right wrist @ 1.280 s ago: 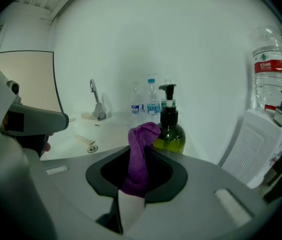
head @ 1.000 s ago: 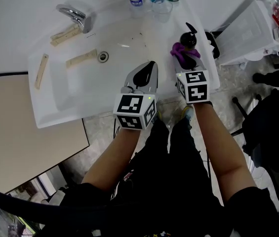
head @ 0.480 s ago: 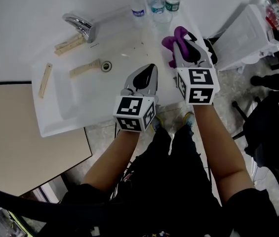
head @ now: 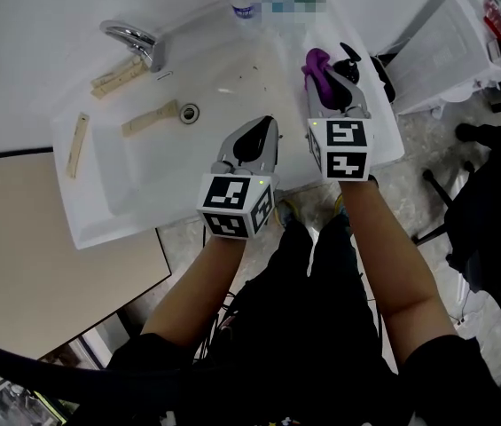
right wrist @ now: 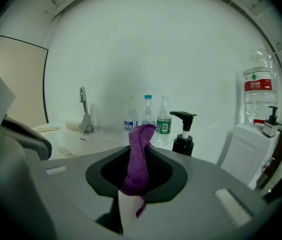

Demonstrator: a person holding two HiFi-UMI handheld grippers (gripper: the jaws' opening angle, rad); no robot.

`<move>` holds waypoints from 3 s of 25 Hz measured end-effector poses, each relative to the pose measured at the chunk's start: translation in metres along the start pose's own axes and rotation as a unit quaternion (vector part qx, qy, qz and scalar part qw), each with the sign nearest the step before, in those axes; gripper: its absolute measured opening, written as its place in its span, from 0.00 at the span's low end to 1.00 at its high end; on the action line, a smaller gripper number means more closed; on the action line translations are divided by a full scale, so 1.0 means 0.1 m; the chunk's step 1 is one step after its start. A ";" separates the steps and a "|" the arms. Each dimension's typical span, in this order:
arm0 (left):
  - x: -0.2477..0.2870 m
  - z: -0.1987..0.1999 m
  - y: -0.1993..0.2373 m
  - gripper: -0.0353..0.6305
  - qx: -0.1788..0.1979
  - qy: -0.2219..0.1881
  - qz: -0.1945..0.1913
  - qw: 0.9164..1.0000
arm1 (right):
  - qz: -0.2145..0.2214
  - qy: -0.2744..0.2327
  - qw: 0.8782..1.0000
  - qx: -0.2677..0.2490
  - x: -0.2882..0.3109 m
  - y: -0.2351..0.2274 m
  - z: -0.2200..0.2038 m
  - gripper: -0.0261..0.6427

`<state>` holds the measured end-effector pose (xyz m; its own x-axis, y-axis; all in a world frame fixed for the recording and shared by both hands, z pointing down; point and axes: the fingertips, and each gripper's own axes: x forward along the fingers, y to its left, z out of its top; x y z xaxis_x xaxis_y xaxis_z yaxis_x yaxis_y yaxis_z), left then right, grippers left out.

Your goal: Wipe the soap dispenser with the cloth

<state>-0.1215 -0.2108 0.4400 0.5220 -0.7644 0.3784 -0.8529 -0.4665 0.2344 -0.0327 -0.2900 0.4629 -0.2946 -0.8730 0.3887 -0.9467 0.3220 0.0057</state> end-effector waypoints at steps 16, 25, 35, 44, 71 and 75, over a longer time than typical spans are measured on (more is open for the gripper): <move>0.06 -0.15 -0.01 0.06 -0.009 0.008 -0.001 1.000 | 0.014 0.072 0.997 0.001 0.22 0.07 -0.69 0.18; -0.02 0.06 -0.14 0.05 -0.008 -0.013 -0.005 1.000 | 0.018 0.019 1.000 0.013 -0.30 -0.12 -0.15 0.18; 0.04 0.05 -0.53 0.05 -0.009 -0.010 -0.022 1.000 | 0.016 0.099 0.995 -0.007 -0.62 -0.57 -0.78 0.18; 0.01 0.00 -0.88 0.05 -0.015 -0.012 0.028 0.999 | 0.071 0.111 0.991 -0.002 -0.68 -0.62 -0.98 0.29; 0.02 0.59 -1.30 0.05 0.016 -0.082 0.076 0.994 | 0.130 -0.065 0.989 -0.025 -1.49 -0.68 0.47 0.07; 0.00 0.61 -1.23 0.05 0.014 -0.082 0.071 0.994 | 0.124 -0.059 0.990 -0.025 -1.44 -0.66 0.46 0.07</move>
<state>-0.0164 -0.1804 0.3563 0.3909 -0.8845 0.2549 -0.9189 -0.3591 0.1633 0.0658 -0.2025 0.3643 -0.5337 -0.8002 0.2736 -0.8362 0.5477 -0.0295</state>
